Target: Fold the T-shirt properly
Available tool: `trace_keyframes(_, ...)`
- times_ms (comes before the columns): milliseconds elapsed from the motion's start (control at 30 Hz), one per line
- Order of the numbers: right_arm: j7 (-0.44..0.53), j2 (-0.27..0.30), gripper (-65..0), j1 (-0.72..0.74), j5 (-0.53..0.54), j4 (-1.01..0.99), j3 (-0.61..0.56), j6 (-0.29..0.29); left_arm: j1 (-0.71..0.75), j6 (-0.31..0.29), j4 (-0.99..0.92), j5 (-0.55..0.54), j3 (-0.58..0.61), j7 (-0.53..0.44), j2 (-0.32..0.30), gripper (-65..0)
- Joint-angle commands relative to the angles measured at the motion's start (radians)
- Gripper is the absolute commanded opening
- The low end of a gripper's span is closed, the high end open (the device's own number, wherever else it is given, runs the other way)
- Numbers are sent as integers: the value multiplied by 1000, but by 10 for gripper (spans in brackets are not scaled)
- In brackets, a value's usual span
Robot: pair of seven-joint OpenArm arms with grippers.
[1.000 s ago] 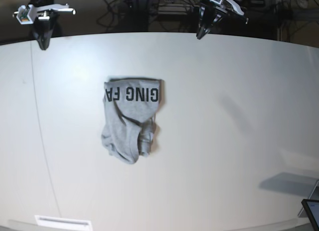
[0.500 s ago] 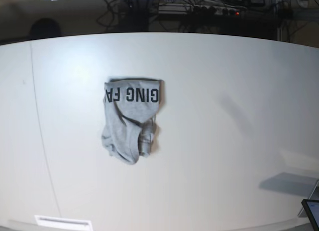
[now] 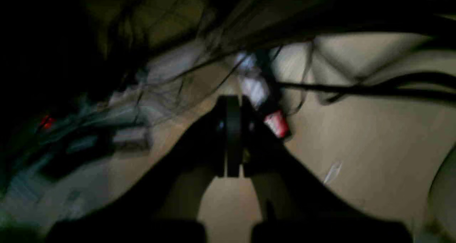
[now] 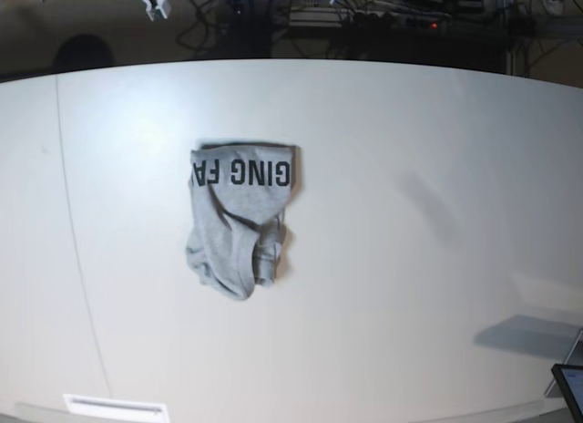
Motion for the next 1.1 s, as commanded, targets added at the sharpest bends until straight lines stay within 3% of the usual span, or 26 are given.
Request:
trace_keyframes(0, 5, 3, -650, 9, -2, -39, -16, -52, 9, 2, 0, -1, 1, 43, -2, -650)
trace_keyframes(133, 8, -31, -650, 62, -7, -73, -101, -242, 8, 2, 72, -10, -7, 192, -8, -650)
trace_keyframes(233, 9, -86, -649, 88, -7, -78, -138, -310, 9, 2, 93, -12, -8, 197, -5, -650)
trace_keyframes(333, 11, -112, -649, 95, -5, -78, -140, -314, 0, 2, 95, -10, -8, 169, 1, -650)
trace_keyframes(533, 11, -106, -649, 97, -4, -73, -140, -316, -47, 2, 92, -21, -11, 138, 7, -650)
trace_keyframes(633, 11, -106, -649, 92, -2, -79, -138, -316, -70, 2, 90, -98, -10, 158, 35, -650)
trace_keyframes(800, 11, -109, -649, 88, -2, -79, -137, -316, -64, -1, 92, -194, -7, 82, 32, -650)
trace_keyframes(1067, 11, -113, -649, 94, -2, -79, -137, -316, -74, -1, 92, -208, -7, 80, 15, -650)
